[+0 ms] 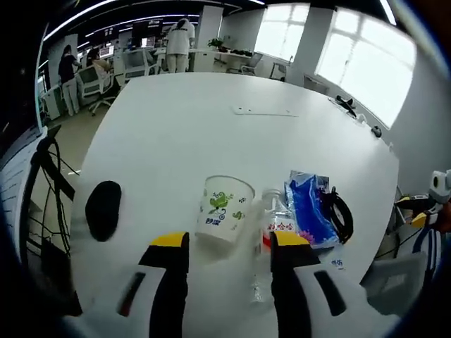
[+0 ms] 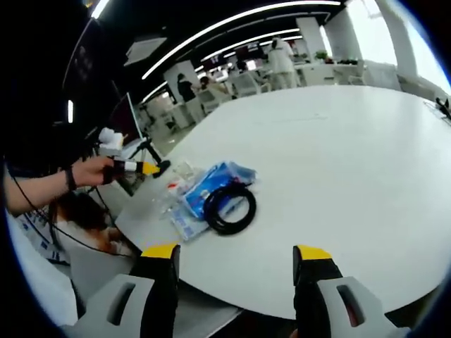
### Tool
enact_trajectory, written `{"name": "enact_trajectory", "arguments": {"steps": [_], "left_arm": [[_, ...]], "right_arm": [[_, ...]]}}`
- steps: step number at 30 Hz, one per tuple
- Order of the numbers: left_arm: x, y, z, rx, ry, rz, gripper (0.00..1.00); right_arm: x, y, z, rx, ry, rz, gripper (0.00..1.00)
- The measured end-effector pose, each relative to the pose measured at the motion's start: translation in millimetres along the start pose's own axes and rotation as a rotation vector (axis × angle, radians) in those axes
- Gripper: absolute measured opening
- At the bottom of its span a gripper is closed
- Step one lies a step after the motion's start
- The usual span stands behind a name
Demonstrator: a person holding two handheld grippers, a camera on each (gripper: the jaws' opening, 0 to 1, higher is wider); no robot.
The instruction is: Arrange the tabletop items into an orderly group along one side of the table until the central work area is clear of visible clutter.
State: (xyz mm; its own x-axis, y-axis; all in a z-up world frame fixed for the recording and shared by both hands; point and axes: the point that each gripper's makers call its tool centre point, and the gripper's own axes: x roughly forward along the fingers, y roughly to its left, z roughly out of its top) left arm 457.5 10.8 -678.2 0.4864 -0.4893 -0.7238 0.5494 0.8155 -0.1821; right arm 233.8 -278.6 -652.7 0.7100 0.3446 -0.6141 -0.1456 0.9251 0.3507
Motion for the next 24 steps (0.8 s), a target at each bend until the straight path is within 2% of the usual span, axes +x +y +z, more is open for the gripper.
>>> {"name": "enact_trajectory", "arguments": {"steps": [10,15,18,24], "left_arm": [[23,3.0,-4.2,-0.017,0.022,-0.007,0.44],[38,5.4,-4.9,-0.003,0.037,-0.007,0.45],[50,8.1,-9.7,0.015,0.060,-0.017,0.49],[61,9.1,-6.8,0.011,0.055,-0.045,0.51]], "right_arm": [[11,2,9.6,-0.015,0.004,0.019,0.66],[13,3,5.3,-0.011,0.025,0.026,0.66],[13,5,5.1,-0.007,0.026,0.031,0.66],[13,6,3.8,-0.008,0.036,0.034,0.66]]}}
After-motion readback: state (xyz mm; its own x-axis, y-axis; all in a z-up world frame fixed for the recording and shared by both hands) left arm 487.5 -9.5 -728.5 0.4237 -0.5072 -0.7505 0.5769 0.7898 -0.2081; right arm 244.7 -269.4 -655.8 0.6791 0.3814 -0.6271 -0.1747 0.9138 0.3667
